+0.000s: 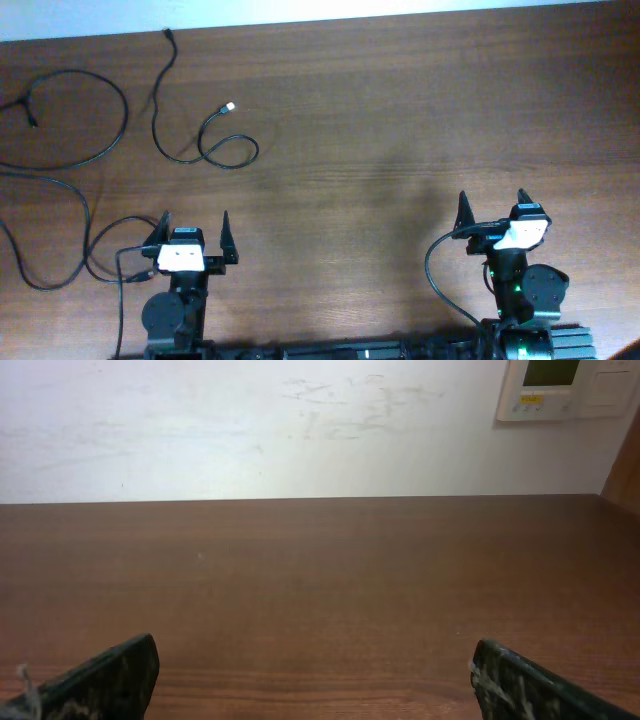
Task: Untangle cables
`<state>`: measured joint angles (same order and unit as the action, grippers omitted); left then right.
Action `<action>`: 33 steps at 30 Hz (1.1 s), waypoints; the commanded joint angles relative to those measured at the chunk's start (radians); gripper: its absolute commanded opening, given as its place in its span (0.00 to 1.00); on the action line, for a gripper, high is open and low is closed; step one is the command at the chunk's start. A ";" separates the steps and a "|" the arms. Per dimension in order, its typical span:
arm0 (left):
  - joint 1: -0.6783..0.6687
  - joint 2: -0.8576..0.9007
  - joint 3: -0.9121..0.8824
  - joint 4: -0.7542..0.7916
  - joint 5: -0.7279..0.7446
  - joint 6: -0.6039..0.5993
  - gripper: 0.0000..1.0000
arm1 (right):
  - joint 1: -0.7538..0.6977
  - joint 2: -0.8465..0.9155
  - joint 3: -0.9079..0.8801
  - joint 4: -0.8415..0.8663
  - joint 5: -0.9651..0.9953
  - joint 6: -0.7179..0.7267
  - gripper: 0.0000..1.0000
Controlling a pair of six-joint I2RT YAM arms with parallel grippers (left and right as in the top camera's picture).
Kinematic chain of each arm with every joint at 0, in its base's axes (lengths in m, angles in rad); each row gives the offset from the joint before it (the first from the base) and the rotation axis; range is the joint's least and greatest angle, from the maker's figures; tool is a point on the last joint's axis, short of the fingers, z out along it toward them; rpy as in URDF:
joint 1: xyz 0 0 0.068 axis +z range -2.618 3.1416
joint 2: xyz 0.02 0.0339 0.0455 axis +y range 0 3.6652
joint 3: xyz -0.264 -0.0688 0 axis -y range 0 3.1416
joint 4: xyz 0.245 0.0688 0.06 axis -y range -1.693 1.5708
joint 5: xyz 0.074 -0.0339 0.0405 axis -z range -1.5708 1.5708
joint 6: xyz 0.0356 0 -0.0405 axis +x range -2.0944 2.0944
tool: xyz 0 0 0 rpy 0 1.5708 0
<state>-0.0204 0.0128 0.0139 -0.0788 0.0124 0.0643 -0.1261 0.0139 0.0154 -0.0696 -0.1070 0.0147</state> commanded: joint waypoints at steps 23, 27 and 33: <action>-0.003 -0.005 -0.006 -0.002 0.010 0.013 0.99 | -0.024 -0.011 -0.010 -0.008 0.164 -0.006 0.99; -0.003 -0.005 -0.005 -0.002 0.010 0.013 0.99 | -0.024 -0.011 -0.010 -0.008 0.164 -0.006 0.99; -0.003 -0.005 -0.005 -0.002 0.010 0.013 0.99 | -0.024 -0.011 -0.010 -0.008 0.164 -0.006 0.98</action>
<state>-0.0204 0.0128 0.0139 -0.0788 0.0124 0.0643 -0.1562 0.0139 0.0147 -0.0757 0.0376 0.0006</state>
